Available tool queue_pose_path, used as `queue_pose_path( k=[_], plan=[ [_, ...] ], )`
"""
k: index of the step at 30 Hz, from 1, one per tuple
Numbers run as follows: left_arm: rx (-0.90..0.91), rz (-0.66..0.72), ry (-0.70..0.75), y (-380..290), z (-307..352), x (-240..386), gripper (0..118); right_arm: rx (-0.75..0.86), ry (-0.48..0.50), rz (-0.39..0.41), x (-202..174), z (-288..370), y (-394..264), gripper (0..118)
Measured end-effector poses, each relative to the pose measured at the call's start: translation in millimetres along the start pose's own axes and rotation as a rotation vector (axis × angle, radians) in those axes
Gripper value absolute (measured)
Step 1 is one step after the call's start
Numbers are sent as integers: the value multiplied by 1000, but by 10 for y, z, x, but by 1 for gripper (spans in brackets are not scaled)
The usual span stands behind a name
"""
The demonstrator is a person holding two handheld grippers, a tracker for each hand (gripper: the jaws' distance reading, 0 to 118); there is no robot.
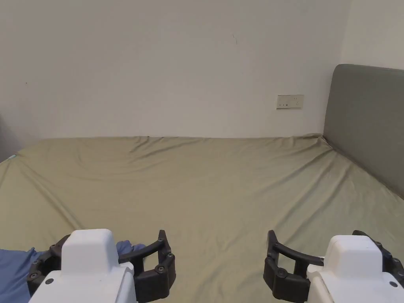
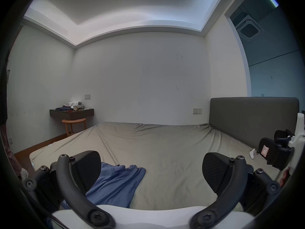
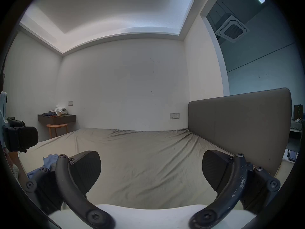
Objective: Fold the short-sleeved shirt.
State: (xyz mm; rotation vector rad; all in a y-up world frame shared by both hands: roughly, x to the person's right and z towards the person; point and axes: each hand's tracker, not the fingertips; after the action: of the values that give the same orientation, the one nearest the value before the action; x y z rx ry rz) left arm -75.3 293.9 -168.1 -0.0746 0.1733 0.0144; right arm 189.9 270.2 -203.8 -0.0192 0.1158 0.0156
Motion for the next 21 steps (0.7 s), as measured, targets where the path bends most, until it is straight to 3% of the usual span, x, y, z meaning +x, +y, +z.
queue_pose_path(
  k=[18, 21],
  plan=[
    [-12, -8, -3, -41, -34, 2, 118, -14, 0, 13, -16, -28, -34, 118],
    [-2, 38, -13, -29, -33, -33, 118, 1, -18, 53, -66, -30, 7, 118]
  ],
)
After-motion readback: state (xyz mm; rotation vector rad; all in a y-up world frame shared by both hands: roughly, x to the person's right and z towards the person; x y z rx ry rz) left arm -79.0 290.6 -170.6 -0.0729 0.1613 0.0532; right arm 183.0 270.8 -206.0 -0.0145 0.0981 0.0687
